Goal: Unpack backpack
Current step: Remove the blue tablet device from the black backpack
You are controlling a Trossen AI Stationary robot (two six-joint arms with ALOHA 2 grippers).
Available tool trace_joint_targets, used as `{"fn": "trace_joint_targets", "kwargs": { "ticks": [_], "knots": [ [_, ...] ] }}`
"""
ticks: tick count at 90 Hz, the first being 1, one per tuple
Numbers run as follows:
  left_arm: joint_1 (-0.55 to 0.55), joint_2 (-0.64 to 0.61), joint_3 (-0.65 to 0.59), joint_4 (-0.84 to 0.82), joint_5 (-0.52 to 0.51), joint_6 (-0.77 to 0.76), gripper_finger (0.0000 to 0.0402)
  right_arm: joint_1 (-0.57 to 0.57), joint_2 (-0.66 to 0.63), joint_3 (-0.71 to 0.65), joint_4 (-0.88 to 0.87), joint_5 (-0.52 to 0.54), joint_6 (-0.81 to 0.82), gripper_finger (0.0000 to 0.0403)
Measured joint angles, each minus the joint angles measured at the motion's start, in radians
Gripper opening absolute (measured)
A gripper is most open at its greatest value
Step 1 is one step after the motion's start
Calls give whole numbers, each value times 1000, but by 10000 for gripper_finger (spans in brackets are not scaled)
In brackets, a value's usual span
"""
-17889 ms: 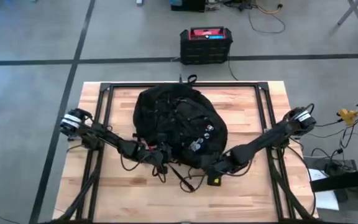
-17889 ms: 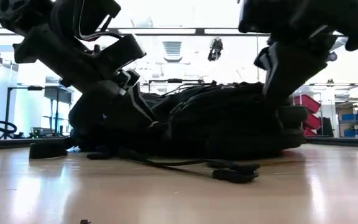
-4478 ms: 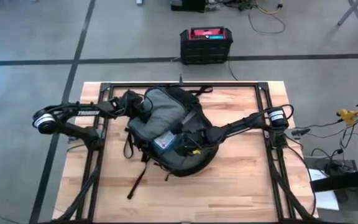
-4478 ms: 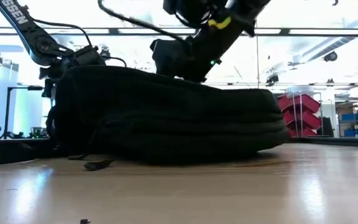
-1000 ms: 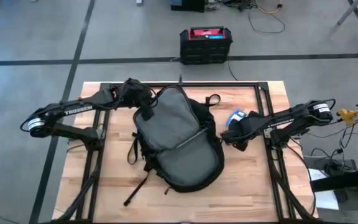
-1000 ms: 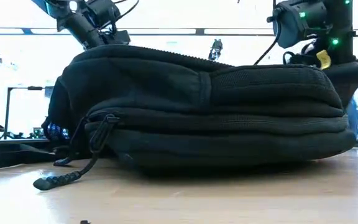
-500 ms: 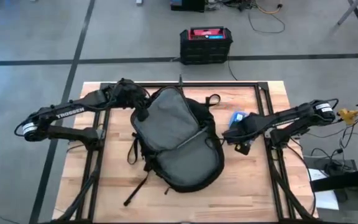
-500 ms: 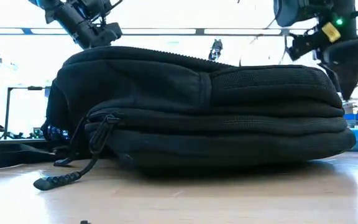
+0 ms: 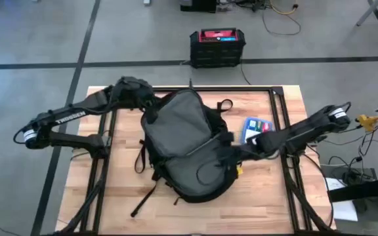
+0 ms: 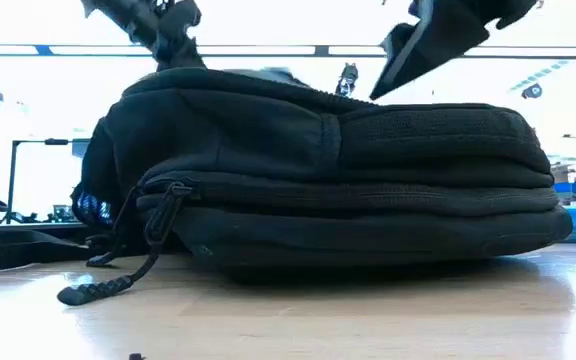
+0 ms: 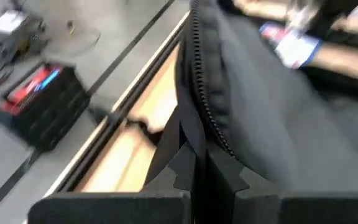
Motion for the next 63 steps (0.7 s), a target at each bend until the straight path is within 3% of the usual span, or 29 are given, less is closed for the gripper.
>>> {"fn": "trace_joint_targets", "kwargs": {
  "ticks": [20,28,39,50,63],
  "knots": [
    [-34,7,159,-75,11,0,4,-1,189,-1,265,2,-155,266],
    [-58,14,210,-98,9,-2,4,-7,266,13,289,14,-195,257],
    [-94,20,256,-119,-4,-1,4,-22,331,37,278,142,-249,244],
    [-102,21,272,-148,-96,13,4,-52,342,53,277,188,-290,232],
    [-83,24,238,-195,-287,37,4,-88,341,64,270,192,-291,222]
  ]
}}
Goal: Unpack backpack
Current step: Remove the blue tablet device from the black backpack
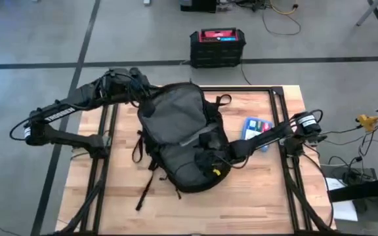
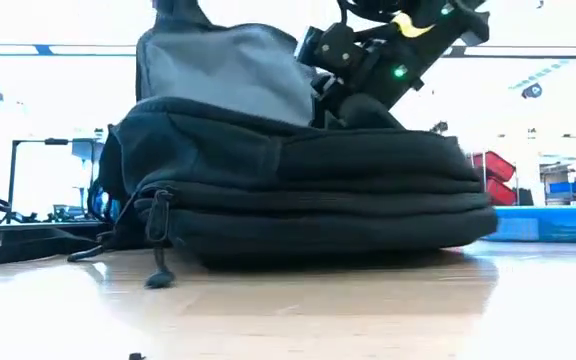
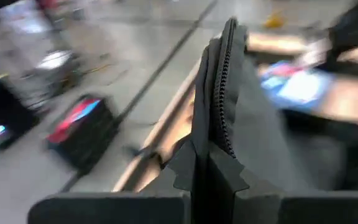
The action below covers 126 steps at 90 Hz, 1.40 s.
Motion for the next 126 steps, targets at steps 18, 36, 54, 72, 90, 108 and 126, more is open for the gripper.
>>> {"fn": "trace_joint_targets", "kwargs": {
  "ticks": [18,36,54,72,90,108,126],
  "knots": [
    [103,47,-158,37,-90,-3,4,-35,0,0,-35,-84,64,215],
    [199,164,-342,191,-87,-18,7,-21,-2,1,-71,-131,125,222],
    [222,305,-410,180,-75,6,38,17,-4,1,-105,-133,166,229],
    [218,335,-368,81,-80,53,111,43,-4,2,-112,-140,177,221],
    [215,235,-216,-56,-5,59,203,56,-4,1,-114,-139,176,216],
    [212,45,-122,-10,177,-7,266,75,-13,0,-123,-101,173,222],
    [13,-117,-261,183,378,-60,279,116,-60,-2,-140,-1,132,211]
  ]
}}
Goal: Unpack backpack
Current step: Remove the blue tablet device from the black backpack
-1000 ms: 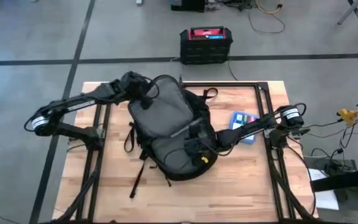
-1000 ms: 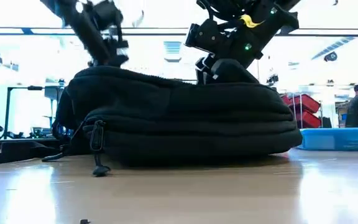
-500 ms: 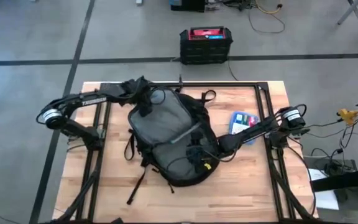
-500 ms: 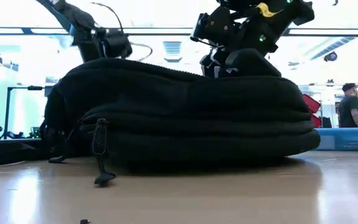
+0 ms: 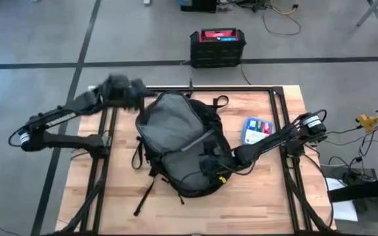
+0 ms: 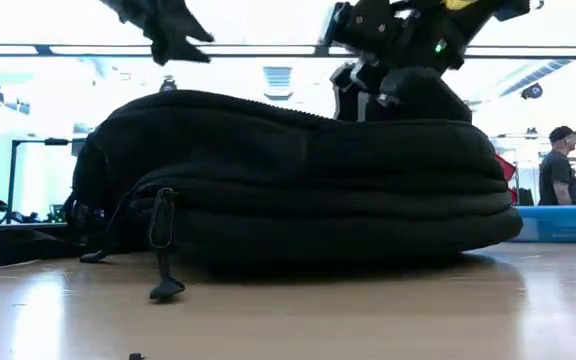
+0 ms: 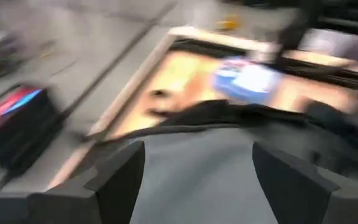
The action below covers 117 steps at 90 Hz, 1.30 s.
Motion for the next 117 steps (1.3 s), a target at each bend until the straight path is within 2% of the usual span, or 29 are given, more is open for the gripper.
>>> {"fn": "trace_joint_targets", "kwargs": {
  "ticks": [10,24,32,40,54,71,83,96,108,117],
  "knots": [
    [-236,-28,-152,166,-134,0,276,26,-49,0,8,74,-18,205],
    [-535,9,-320,408,-458,-7,275,34,-91,0,7,78,12,207],
    [-640,56,-350,456,-609,-71,275,34,-97,0,9,77,33,212],
    [-695,116,-361,477,-673,-145,275,33,-95,0,6,75,34,218],
    [-718,267,-349,464,-786,-183,275,33,-89,0,30,78,33,225],
    [-715,410,-263,463,-895,-142,285,33,-89,2,41,79,52,225],
    [-697,472,-202,381,-899,-163,296,32,-88,2,41,79,52,219],
    [-638,536,-167,275,-891,-279,304,32,-84,2,41,78,52,213],
    [-572,584,-166,258,-832,-357,301,33,-84,2,42,77,53,213],
    [-548,613,-165,259,-828,-394,291,33,-84,2,41,76,52,216]
  ]
}}
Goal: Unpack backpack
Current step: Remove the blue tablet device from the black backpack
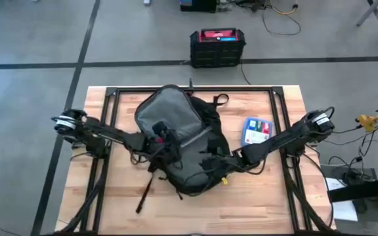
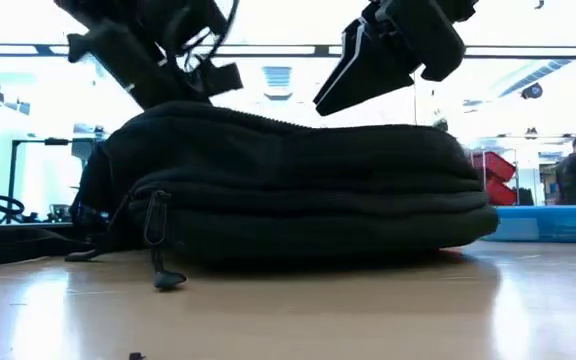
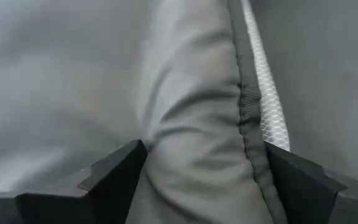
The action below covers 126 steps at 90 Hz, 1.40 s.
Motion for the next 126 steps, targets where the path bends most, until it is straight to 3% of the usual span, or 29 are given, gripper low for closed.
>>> {"fn": "trace_joint_targets", "kwargs": {
  "ticks": [10,27,35,58,92,126],
  "knots": [
    [3,19,5,3,-1,-9,244,0,0,0,0,0,-7,222],
    [3,6,15,-5,10,-18,82,-1,0,0,0,-1,-9,226],
    [3,-10,23,-8,15,-18,55,0,0,0,0,-1,-9,222],
    [3,-85,80,-23,-12,64,38,-3,2,0,14,0,-43,211],
    [4,-140,218,-57,-97,252,37,-57,78,0,79,3,-90,228],
    [4,-154,463,-318,-163,366,37,-49,106,12,49,22,-17,238]
  ]
}}
